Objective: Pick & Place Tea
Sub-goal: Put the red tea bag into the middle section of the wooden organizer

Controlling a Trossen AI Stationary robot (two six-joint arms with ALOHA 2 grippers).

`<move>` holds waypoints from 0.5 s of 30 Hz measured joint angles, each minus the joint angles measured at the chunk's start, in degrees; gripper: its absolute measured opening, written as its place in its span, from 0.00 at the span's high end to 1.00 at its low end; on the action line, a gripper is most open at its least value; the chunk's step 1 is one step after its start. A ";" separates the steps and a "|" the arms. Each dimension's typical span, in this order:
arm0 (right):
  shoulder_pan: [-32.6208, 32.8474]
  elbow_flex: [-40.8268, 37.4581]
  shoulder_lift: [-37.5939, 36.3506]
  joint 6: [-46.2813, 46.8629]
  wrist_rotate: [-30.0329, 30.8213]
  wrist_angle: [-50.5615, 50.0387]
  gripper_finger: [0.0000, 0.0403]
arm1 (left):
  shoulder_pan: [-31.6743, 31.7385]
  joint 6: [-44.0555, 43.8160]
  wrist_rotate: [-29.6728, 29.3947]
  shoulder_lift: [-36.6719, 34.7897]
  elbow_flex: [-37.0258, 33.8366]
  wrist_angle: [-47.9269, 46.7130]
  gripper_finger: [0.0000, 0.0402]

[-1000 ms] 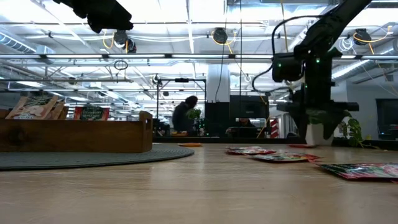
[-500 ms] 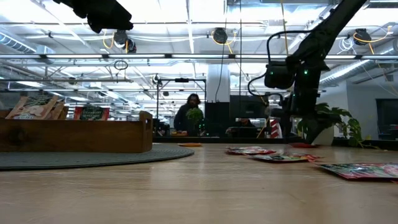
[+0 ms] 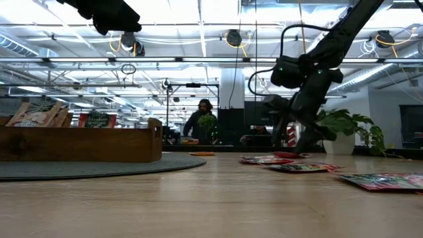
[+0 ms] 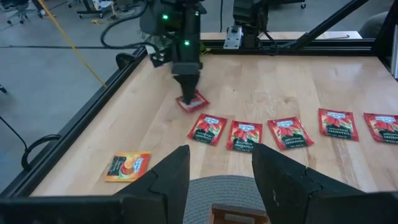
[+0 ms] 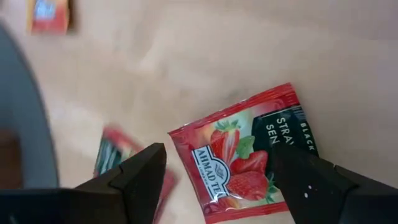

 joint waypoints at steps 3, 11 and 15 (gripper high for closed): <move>2.36 -0.06 0.04 -0.16 -3.29 -1.49 0.33 | 0.00 0.00 0.02 0.00 0.00 0.00 0.56; 7.03 -0.04 0.05 1.27 -9.07 -12.79 0.39 | 0.00 0.00 0.00 0.00 0.00 0.00 0.56; 7.95 -0.07 0.08 3.04 -11.76 -21.14 0.42 | 0.00 0.00 0.01 0.00 0.00 0.00 0.56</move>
